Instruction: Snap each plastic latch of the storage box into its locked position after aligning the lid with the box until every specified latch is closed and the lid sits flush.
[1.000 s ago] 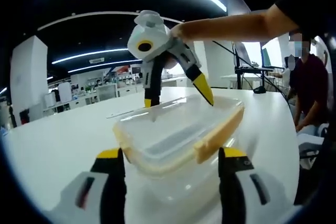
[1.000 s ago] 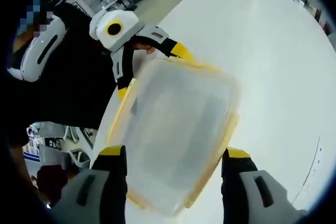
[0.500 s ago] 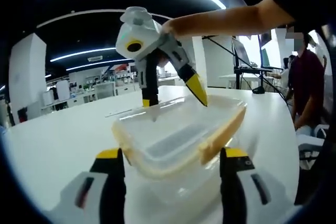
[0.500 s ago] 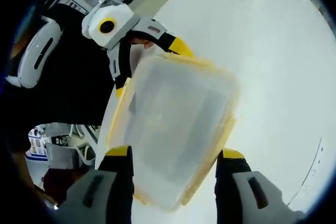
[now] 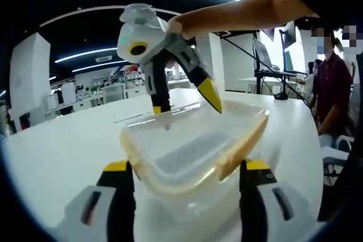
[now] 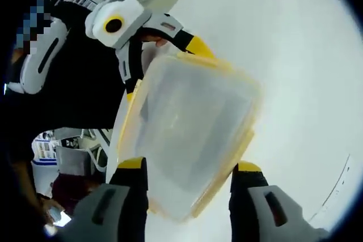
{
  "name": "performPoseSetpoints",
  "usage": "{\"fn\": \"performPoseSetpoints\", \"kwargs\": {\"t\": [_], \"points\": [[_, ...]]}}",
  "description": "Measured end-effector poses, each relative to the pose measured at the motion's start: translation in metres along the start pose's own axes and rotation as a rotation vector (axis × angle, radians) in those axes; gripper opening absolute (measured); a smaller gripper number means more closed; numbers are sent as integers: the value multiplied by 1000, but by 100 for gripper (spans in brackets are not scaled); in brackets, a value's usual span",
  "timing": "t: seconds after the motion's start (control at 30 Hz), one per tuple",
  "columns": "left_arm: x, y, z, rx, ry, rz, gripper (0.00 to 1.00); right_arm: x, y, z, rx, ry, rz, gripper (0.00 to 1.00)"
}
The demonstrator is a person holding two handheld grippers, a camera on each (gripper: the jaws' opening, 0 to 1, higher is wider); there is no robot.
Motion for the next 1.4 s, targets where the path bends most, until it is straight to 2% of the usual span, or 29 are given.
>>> {"fn": "performPoseSetpoints", "kwargs": {"t": [0.1,0.5,0.67,0.73,0.83,0.9,1.0,1.07,1.2,1.4], "points": [[-1,-1,1,1,0,6,74,-2,1,2,48,11,0,54],[-3,-3,2,10,-4,0,75,-3,-1,-2,41,6,50,53],[-4,-2,0,-8,-6,-6,76,-5,0,-5,-9,-42,70,56],[-5,-2,0,-17,-5,-4,76,-5,-1,-7,-57,-66,81,57],[-5,-2,1,-17,-3,-1,76,-1,1,-12,-148,-61,160,71],[-6,-2,1,-10,-2,4,76,2,3,-16,-168,-62,181,76],[-6,-1,1,-6,0,10,76,5,2,-27,-152,-89,147,69],[-6,-1,1,-10,2,14,75,6,2,-34,-149,-119,134,71],[-7,1,1,-15,9,24,74,10,2,-38,-201,-164,82,71],[-5,1,1,-16,12,30,73,24,0,-48,-180,-197,-7,67]]}}
Point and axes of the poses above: the point that each gripper's makers call its tool centre point, and the gripper's own axes: y roughly backward along the fingers, x roughly to its left, z roughly out of its top, the point moved 7 cm from there along y, roughly backward along the fingers, and after that the axes turned 8 degrees about -y, right-handed, at the moved point
